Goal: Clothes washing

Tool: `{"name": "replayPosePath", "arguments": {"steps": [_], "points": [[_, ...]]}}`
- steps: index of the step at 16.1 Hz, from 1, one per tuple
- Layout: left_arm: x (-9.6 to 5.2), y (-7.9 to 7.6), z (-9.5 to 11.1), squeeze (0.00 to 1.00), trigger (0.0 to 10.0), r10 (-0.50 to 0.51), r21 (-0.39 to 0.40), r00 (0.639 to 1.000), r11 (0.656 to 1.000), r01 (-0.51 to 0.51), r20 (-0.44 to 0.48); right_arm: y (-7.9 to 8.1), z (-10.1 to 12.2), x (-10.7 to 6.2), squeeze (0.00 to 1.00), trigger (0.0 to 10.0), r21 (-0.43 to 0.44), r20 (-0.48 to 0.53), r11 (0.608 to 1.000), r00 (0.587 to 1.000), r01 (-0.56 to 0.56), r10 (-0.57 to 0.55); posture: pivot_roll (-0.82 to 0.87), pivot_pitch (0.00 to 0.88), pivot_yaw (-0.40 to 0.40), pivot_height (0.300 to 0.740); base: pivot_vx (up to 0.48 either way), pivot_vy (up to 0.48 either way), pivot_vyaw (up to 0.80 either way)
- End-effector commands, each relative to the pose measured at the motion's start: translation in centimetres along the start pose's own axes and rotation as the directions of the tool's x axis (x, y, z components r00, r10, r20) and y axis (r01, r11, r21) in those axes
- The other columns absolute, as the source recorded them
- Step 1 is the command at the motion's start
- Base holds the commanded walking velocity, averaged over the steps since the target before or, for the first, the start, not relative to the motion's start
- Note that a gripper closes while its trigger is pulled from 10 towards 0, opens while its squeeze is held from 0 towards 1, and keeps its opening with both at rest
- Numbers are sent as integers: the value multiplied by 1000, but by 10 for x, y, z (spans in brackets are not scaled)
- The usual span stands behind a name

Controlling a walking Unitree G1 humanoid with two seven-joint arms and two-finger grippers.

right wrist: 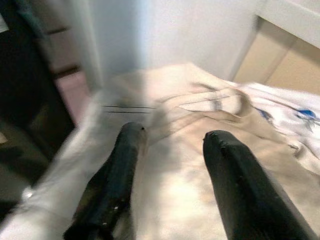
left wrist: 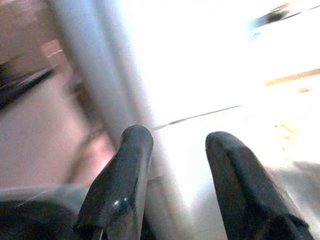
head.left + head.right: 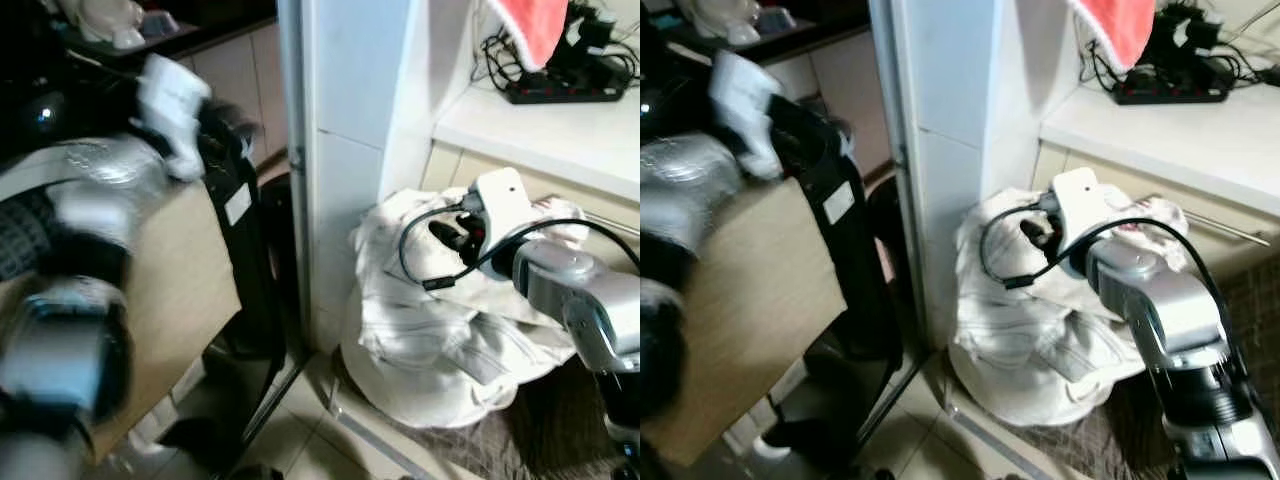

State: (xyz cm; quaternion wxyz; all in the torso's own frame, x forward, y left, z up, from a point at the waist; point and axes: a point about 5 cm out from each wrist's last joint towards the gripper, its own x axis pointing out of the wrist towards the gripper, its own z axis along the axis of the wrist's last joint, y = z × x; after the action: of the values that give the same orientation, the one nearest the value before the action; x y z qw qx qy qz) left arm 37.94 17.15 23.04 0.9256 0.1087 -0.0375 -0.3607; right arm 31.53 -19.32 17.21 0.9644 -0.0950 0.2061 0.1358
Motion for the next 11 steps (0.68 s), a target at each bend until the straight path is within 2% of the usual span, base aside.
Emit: {"name": "replayPosePath", "arguments": {"steps": [1, 3, 4, 6, 9, 11], "points": [[11, -23, 0, 0, 10000, -102, 1, 995, 995, 102, 6, -7, -1, 6, 1000, 10000, -14, -4, 1000, 1000, 24, -24, -166, 0, 73, 740, 0, 0, 0], [21, -55, -6, 0, 10000, -183, -46, 983, 982, 184, 21, -18, -11, 19, 1000, 10000, -53, -40, 997, 998, 49, -51, -167, 0, 78, 740, 0, 0, 0], [23, -75, -10, 0, 10000, -228, -90, 973, 969, 231, 39, -25, -19, 30, 1000, 10000, -78, -63, 995, 996, 54, -59, -169, 0, 78, 740, 0, 0, 0], [23, -90, -15, 0, 10000, -250, -111, 968, 962, 251, 20, -31, -21, 37, 1000, 10000, -65, -70, 997, 996, 47, -52, -167, 0, 75, 740, 0, 0, 0], [11, -111, -26, 0, 10000, -295, -127, 955, 949, 289, -31, -37, -23, 49, 1000, 10000, -96, -94, 995, 995, 18, -27, -149, 0, 63, 740, 0, 0, 0], [5, -116, -30, 0, 10000, -315, -130, 947, 943, 306, -57, -41, -27, 53, 1000, 10000, -118, -131, 993, 991, 10, -26, -144, 0, 60, 740, 0, 0, 0]]}}
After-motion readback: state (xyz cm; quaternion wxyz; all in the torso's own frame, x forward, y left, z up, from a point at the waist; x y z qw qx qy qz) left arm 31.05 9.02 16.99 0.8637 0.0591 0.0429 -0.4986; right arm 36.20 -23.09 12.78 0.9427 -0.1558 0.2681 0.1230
